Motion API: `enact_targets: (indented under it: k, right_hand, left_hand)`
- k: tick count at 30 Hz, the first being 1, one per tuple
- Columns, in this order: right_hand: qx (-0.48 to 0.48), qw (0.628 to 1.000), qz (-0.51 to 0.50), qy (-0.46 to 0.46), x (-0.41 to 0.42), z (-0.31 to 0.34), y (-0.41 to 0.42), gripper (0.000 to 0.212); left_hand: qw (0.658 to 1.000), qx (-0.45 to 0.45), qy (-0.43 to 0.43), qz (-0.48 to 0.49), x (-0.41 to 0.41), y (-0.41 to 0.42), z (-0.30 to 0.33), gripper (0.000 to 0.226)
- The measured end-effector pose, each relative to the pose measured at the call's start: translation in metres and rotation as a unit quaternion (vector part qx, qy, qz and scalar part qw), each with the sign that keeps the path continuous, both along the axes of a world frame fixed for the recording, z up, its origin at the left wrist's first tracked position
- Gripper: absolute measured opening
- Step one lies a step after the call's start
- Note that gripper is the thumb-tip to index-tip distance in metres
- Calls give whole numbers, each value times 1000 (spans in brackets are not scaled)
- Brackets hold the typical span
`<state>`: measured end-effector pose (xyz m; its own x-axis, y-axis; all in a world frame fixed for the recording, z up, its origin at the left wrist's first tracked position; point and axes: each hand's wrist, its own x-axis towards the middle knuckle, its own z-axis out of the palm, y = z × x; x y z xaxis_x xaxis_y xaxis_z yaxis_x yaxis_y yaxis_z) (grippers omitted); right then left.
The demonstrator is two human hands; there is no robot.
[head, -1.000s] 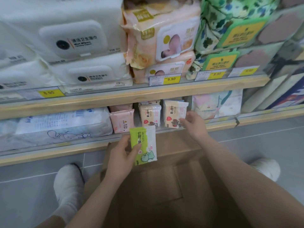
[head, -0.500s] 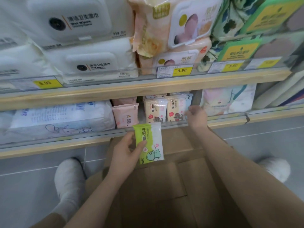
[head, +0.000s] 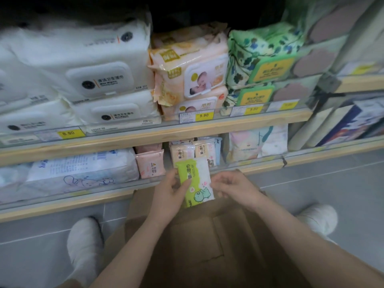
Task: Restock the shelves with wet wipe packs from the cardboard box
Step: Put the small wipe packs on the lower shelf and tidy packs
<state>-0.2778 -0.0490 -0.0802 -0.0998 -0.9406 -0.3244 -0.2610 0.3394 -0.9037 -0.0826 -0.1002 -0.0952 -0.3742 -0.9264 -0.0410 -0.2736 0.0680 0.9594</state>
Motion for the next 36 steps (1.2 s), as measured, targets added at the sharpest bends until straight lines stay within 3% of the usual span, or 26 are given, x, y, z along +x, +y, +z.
enact_targets:
  k: [5,9,17,23,28,30,32,36]
  right_hand:
    - [14,1000,17,-1,-14,-7,-8,25]
    - [1,999,10,31,-23,-14,-15,22]
    - [-83,972,-104,192,-46,-48,-74,24]
    - [-16,948,-176,265,-43,-89,-103,23]
    - [8,939,-175,298,-44,-93,-105,44]
    - [3,941,-154,302,-42,-82,-97,37]
    - [2,943,-140,300,-42,-72,-81,14]
    - [77,937,-60,337,-43,-60,-33,27]
  left_hand:
    - [999,-26,6,-22,-19,-5,-6,18]
    - [999,-10,-7,-43,-30,-15,-16,22]
    - [997,42,-65,-17,-16,-27,-55,19]
    - [995,38,-88,-16,-6,-35,-66,17]
    - [994,29,-103,-16,-7,-34,-65,21]
    - [991,9,-126,-33,-6,-33,-63,26]
    - [981,-20,-177,-80,-5,-30,-63,35]
    - [930,-72,-320,-168,-10,-18,-64,29]
